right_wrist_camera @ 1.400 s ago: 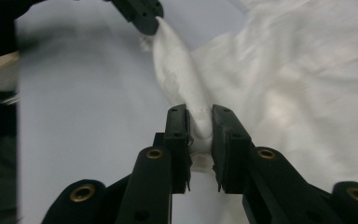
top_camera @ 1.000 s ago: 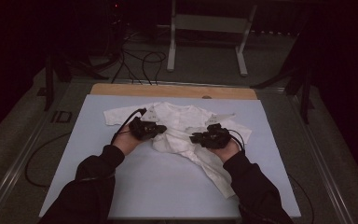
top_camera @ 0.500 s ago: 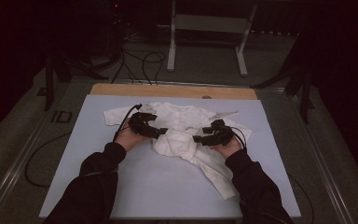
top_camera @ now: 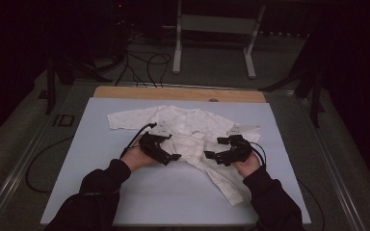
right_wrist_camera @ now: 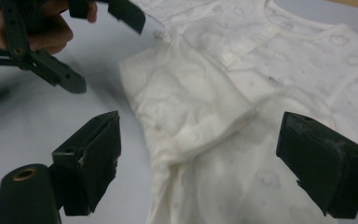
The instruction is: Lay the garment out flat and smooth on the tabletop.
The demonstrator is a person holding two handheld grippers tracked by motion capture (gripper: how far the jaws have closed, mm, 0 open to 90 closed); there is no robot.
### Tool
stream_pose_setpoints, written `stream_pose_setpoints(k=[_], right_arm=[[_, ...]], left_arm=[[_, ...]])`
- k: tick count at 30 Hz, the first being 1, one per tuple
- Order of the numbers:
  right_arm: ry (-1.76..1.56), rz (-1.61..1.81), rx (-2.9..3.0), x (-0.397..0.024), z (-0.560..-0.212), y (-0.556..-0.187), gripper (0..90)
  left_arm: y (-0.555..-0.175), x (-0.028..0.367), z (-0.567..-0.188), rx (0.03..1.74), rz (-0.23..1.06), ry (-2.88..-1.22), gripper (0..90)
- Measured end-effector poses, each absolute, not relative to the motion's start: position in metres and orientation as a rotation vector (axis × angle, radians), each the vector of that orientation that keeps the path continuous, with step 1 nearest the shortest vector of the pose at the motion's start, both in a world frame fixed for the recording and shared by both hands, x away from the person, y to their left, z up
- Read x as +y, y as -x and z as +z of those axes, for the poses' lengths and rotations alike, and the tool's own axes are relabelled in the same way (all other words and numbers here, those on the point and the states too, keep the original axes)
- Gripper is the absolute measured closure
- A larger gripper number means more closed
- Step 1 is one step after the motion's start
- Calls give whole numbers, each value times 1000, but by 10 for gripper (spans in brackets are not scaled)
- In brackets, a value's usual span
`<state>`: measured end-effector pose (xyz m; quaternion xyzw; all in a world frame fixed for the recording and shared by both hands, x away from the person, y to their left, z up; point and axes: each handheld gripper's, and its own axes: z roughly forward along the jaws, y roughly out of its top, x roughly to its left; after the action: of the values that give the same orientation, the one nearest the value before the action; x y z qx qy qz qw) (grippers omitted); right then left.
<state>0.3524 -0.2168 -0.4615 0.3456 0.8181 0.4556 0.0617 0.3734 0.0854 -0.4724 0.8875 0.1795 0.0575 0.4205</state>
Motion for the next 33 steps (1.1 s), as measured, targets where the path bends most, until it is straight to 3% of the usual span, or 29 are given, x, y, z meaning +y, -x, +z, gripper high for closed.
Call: stream_pose_setpoints(k=[4,19,28,33], right_arm=[[-1053,1390,2457,-226,-461,-339,137],[-1120,1414,2403,-245,-470,-322,144],[-1114,1420,2373,-251,-469,-319,143],[-1102,1435,2339,-255,-469,-316,137]], left_arm=[[-363,75,-480,350,134,-2272,236],[-379,49,-505,322,262,-2401,463],[-386,52,-497,326,264,-2400,849],[-381,55,-486,314,249,-2389,868]])
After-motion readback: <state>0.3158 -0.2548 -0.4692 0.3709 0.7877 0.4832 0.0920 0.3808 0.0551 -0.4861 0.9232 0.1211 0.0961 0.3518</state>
